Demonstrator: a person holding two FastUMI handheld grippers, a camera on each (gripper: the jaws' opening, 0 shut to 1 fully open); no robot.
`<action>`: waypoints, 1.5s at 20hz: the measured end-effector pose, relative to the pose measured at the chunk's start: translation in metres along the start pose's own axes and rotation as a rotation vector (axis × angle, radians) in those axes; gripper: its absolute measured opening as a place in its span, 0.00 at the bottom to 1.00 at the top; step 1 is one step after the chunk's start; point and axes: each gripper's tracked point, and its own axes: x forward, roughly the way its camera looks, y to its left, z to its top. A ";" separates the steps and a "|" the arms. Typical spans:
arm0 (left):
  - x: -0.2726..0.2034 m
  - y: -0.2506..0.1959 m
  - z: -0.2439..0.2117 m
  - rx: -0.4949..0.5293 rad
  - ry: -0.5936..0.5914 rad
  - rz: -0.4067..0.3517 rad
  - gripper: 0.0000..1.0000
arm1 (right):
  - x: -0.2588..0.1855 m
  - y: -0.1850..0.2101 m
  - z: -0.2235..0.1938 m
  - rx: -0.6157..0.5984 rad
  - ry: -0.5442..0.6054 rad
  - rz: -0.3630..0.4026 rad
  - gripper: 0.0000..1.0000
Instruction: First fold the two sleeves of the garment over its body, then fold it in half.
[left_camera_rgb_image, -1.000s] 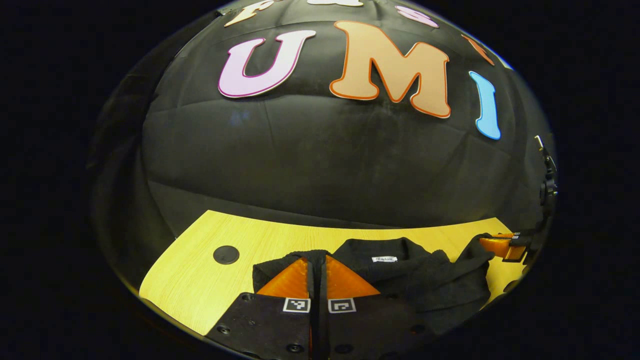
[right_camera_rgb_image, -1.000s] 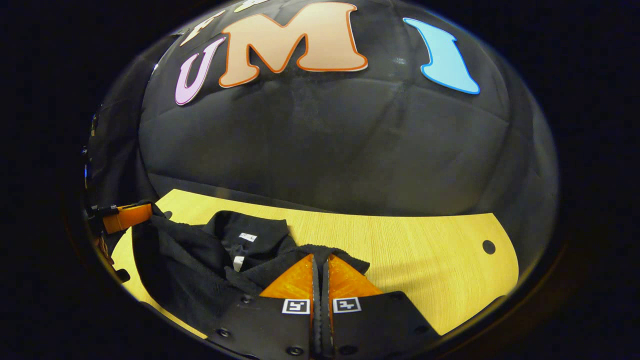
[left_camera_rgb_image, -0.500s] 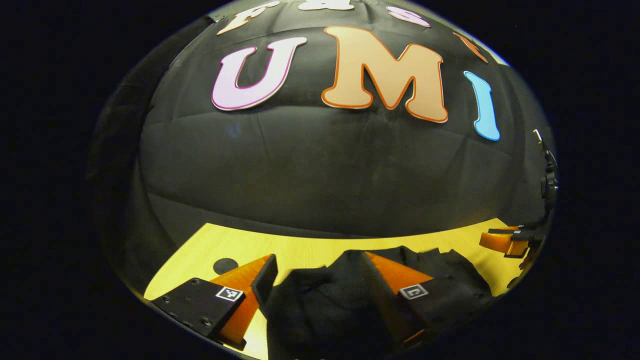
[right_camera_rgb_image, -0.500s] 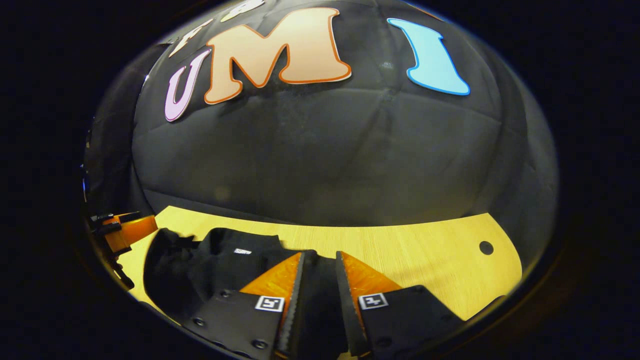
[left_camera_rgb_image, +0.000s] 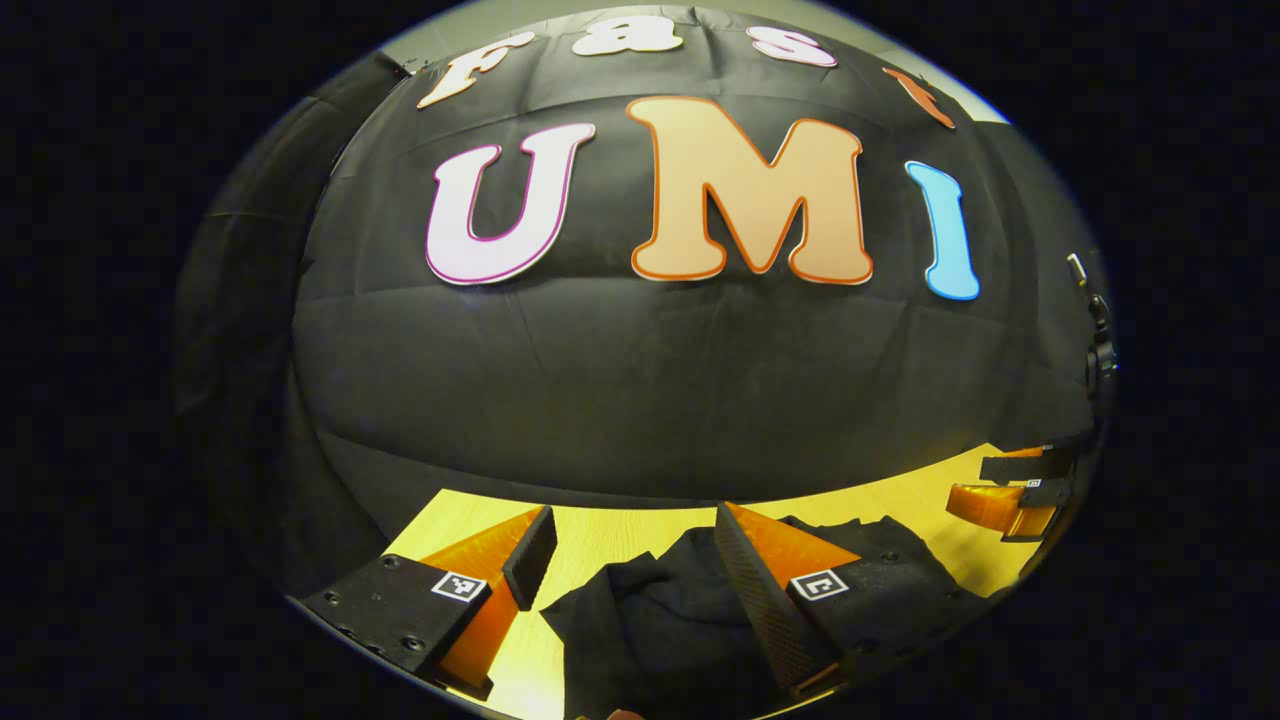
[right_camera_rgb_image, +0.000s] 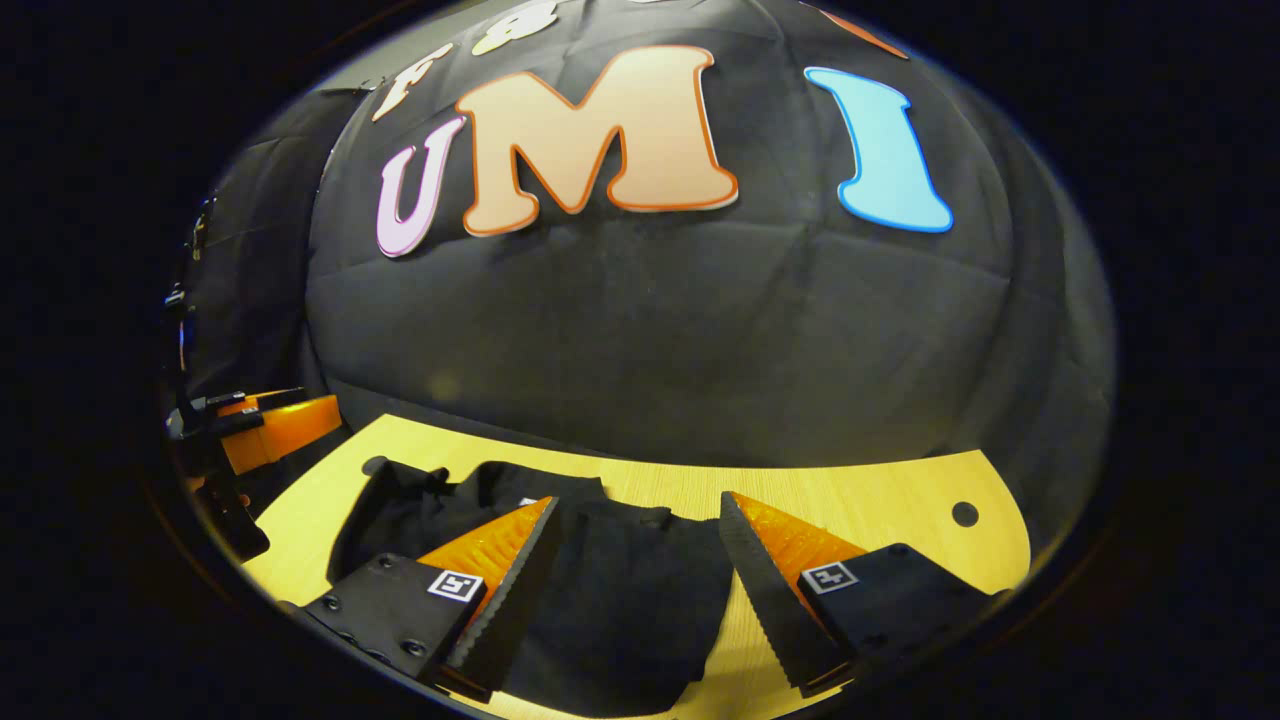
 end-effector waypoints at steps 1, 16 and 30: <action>-0.011 0.001 0.005 0.006 -0.008 0.012 0.94 | -0.016 0.002 0.007 -0.004 -0.023 0.008 0.99; -0.238 -0.042 0.059 0.048 -0.143 0.147 0.93 | -0.269 0.017 0.001 0.144 -0.292 0.146 0.95; -0.326 -0.103 0.035 0.018 -0.122 0.157 0.94 | -0.380 0.013 -0.084 0.130 -0.317 0.177 0.94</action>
